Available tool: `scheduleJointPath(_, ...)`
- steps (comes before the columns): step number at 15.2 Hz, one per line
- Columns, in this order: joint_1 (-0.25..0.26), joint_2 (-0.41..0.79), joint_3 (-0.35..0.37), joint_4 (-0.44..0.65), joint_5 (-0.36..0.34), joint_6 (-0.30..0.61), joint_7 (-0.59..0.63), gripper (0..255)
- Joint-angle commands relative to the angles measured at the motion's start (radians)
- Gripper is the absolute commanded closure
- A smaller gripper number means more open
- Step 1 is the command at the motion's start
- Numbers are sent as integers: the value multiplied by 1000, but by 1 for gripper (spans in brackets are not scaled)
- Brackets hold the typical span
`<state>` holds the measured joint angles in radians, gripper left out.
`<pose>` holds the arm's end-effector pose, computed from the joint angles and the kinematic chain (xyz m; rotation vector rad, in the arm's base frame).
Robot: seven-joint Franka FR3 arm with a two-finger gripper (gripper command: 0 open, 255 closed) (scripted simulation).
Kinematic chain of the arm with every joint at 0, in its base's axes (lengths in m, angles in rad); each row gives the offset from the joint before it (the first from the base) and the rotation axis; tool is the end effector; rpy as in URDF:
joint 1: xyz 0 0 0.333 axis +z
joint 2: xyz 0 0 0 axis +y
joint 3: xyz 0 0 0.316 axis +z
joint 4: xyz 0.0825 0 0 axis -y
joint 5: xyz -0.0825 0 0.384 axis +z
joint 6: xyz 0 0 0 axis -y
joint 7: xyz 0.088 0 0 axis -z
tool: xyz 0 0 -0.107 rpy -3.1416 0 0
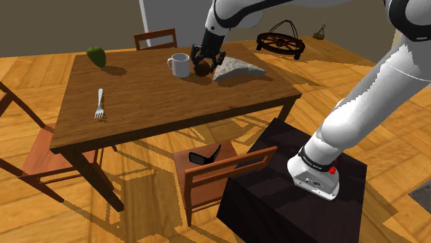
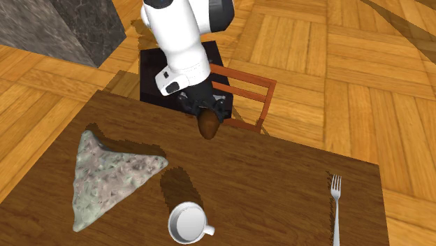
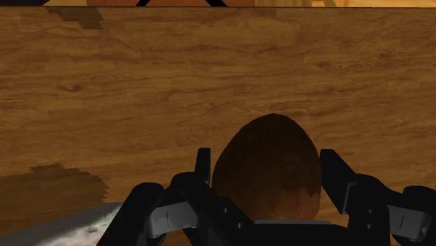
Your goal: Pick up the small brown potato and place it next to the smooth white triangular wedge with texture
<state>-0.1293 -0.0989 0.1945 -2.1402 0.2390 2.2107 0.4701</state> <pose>0.5342 0.0448 0.4641 -2.8129 0.7651 -0.1659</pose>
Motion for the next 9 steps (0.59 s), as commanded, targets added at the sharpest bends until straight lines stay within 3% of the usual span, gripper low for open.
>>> scheduleJointPath(1, -19, -34, -27, -34, 14, -9, -54, 255)
scheduleJointPath(9, -96, -138, -148, -135, 29, -54, -256, 255)
